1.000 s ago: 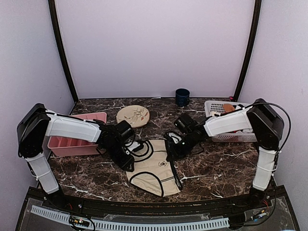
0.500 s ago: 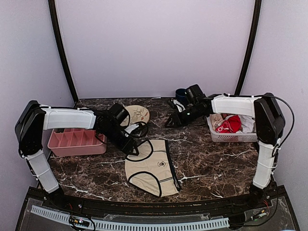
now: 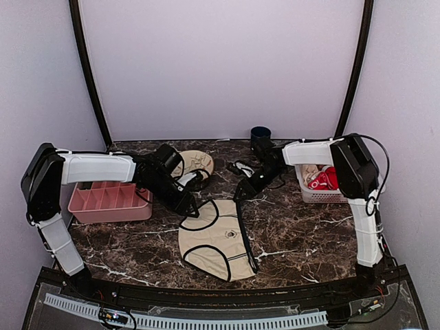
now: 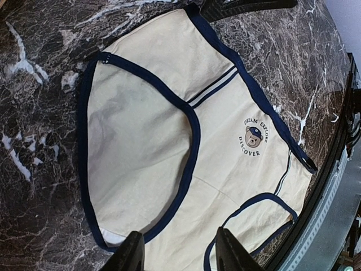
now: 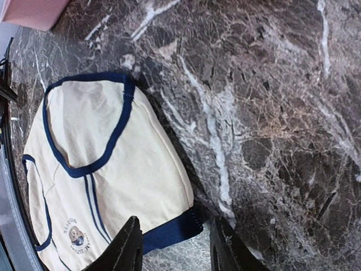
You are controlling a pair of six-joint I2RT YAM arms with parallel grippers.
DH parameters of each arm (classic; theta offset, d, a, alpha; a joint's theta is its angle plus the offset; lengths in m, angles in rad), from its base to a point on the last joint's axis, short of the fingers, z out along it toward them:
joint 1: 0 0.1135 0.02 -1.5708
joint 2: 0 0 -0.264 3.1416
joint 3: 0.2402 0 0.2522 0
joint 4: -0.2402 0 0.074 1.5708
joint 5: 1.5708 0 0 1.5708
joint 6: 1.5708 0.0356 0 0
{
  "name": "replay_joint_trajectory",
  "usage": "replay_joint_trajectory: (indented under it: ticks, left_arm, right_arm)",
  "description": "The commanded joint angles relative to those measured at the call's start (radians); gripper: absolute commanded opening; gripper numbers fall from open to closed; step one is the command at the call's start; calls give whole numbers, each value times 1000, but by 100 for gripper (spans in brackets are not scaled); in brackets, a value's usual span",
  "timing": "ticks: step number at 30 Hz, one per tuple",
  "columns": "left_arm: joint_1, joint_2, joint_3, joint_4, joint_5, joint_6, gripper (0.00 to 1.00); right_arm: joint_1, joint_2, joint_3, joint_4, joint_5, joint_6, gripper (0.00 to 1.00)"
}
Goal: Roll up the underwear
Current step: Pick up the underwear from the center of the board.
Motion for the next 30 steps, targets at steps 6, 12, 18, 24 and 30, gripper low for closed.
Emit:
replay_joint_trajectory:
  ticks: [6, 12, 18, 24, 30]
  left_arm:
    - [5, -4, 9, -15, -52, -33, 46]
    - [33, 4, 11, -25, -112, -52, 46]
    - [42, 29, 37, -4, -138, -52, 45]
    - [42, 124, 129, -3, -154, -21, 44]
    - [42, 222, 220, 17, -152, 1, 43]
  right_arm:
    - [5, 69, 22, -8, -43, -42, 35]
    - [4, 46, -9, -5, -93, -59, 5]
    - [-28, -9, 19, -22, -84, -38, 0]
    - [-68, -48, 1, -6, -72, -19, 0]
    - [-68, -23, 0, -15, -70, -24, 0]
